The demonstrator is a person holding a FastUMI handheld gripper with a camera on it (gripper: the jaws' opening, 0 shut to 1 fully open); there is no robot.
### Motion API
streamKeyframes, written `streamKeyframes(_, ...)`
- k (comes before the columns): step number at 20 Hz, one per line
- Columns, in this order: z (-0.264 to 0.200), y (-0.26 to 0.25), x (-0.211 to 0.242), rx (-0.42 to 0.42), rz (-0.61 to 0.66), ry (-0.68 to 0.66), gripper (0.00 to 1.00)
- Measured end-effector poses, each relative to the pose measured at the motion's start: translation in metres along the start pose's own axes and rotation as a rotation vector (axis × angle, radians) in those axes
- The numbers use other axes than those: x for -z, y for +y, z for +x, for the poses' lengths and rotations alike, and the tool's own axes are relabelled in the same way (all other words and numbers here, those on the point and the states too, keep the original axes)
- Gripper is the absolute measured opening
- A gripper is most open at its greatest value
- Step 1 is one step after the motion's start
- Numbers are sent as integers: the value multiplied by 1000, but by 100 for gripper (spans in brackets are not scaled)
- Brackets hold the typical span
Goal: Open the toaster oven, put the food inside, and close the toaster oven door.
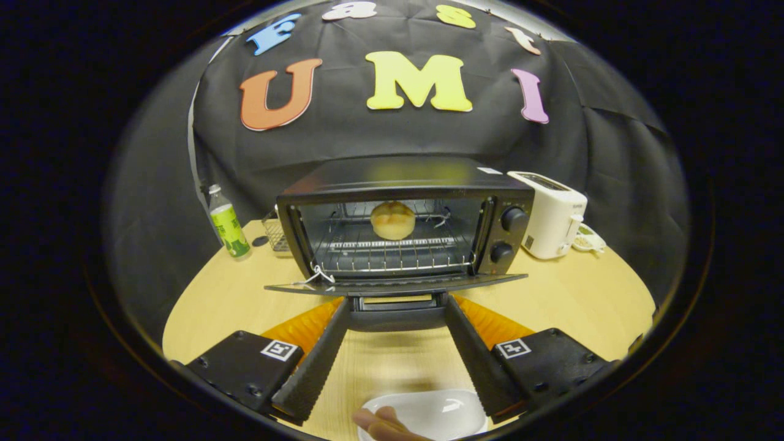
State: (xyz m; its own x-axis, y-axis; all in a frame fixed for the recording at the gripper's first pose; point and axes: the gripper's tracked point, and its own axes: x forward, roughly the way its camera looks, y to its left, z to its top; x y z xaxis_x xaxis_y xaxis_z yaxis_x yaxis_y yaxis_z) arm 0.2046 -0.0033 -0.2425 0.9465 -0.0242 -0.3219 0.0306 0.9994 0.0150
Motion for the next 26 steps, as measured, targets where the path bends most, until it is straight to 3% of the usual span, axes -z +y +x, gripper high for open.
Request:
streamKeyframes(6, 2, -13, -38, -48, 43, -147, 100)
streamKeyframes(11, -23, -29, -56, -50, 50, -186, 100)
streamKeyframes(26, -207, -46, -128, -18, 86, -331, 100)
